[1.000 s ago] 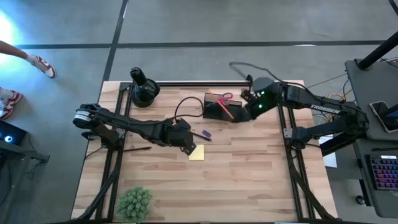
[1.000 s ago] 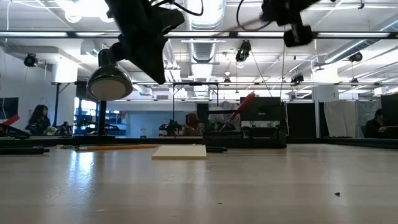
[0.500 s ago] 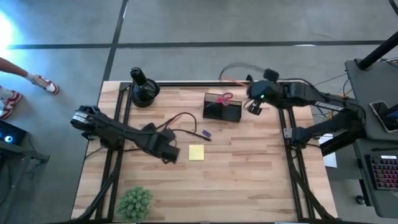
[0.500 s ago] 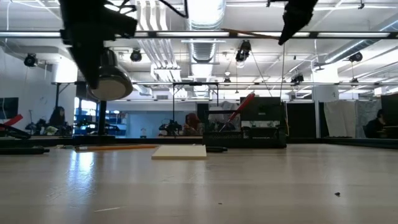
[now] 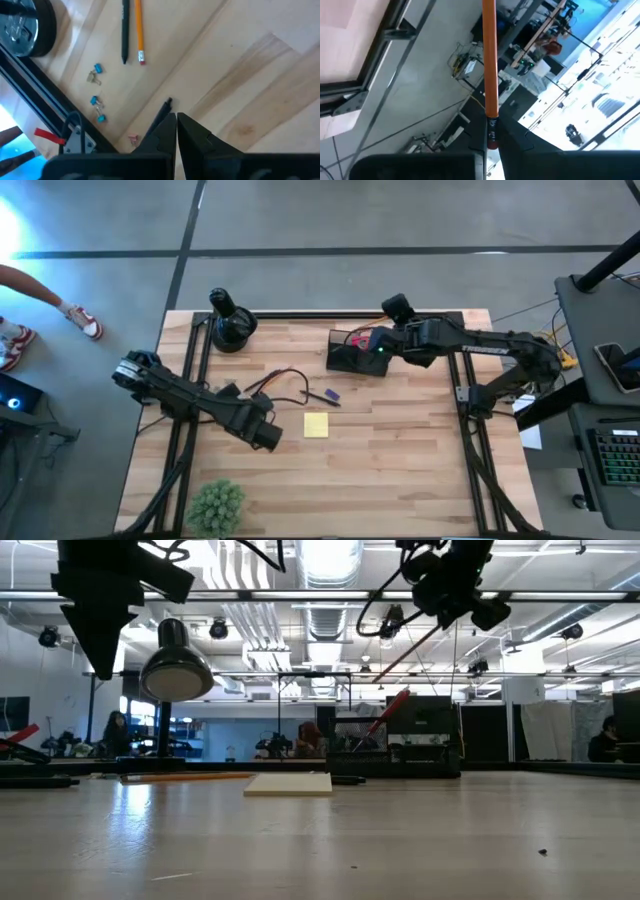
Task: Pick and place office supplies into organizer
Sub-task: Put the right pencil into the desk organizer
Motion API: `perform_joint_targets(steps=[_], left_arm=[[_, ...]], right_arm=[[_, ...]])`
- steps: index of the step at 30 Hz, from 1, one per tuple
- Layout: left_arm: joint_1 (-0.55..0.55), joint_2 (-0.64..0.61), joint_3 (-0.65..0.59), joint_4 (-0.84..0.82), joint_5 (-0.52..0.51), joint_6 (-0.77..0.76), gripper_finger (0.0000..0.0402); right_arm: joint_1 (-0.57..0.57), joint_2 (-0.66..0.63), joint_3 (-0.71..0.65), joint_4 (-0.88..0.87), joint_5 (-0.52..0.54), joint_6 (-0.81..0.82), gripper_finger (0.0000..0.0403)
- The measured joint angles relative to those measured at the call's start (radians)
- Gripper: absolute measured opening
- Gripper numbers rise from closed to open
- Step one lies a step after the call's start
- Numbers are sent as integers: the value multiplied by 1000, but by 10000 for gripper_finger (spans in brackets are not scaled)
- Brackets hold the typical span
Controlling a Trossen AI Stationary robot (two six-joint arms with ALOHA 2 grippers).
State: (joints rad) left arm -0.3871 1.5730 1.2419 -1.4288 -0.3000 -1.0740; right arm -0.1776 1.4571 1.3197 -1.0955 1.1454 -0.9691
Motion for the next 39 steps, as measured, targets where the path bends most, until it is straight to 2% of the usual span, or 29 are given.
perform_joint_targets(steps=[15, 21, 29, 39], left_arm=[[-39, 0, -10, 21, 3, -11, 0], [-38, 0, -14, 66, 3, 86, 0], [-38, 1, -14, 86, -42, 96, 0], [-38, 1, -14, 86, -80, 96, 0]], right_arm=[[-2, 157, 4, 40, 0, -65, 18], [-4, 258, 79, 47, 0, -70, 18], [-4, 420, 231, 59, -1, -47, 21], [3, 488, 249, 40, -34, 18, 27]])
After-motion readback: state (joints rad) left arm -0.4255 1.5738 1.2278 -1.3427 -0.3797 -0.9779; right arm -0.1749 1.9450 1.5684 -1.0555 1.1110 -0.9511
